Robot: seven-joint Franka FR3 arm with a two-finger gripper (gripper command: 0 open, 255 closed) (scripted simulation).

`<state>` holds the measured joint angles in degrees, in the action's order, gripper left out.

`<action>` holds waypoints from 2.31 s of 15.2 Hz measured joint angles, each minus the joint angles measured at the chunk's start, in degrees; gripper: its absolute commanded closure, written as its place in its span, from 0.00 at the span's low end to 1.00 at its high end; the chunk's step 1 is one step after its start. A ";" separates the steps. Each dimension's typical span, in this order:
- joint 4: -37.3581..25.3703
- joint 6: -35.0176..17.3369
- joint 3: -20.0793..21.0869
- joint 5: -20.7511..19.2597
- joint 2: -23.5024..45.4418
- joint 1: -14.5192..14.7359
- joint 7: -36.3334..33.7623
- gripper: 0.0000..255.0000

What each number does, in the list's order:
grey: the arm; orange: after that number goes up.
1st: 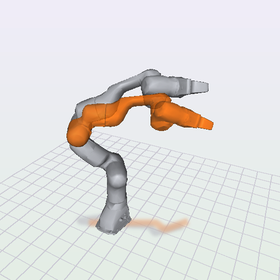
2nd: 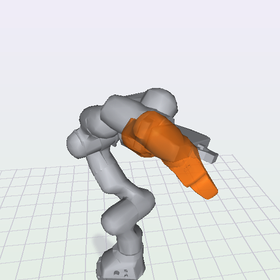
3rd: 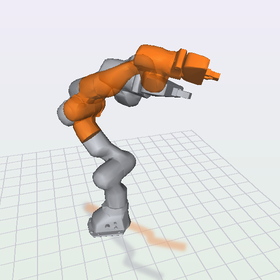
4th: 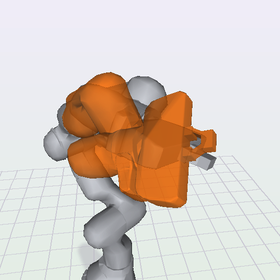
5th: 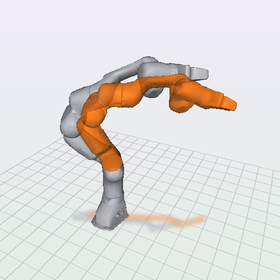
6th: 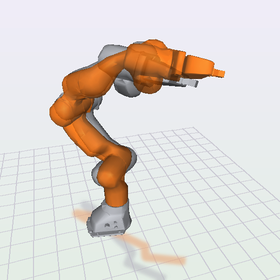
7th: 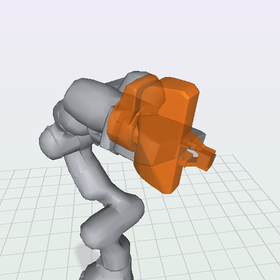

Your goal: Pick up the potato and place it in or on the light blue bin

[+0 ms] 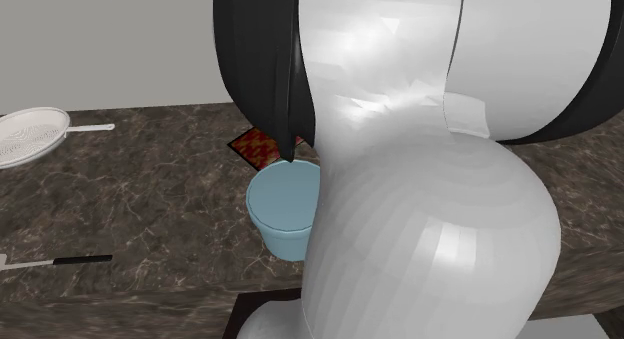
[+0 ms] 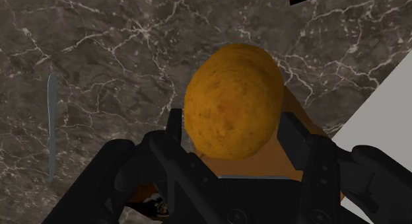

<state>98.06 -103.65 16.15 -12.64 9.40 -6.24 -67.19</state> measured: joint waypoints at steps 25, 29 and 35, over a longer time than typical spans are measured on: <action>13.97 8.35 0.70 7.01 -23.39 1.01 1.49 1.00; 21.96 9.07 0.60 9.48 -32.32 2.36 1.42 1.00; 30.78 12.81 0.66 12.77 -45.06 5.15 0.79 1.00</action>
<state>128.85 -90.84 16.81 0.12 -35.65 -1.09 -66.41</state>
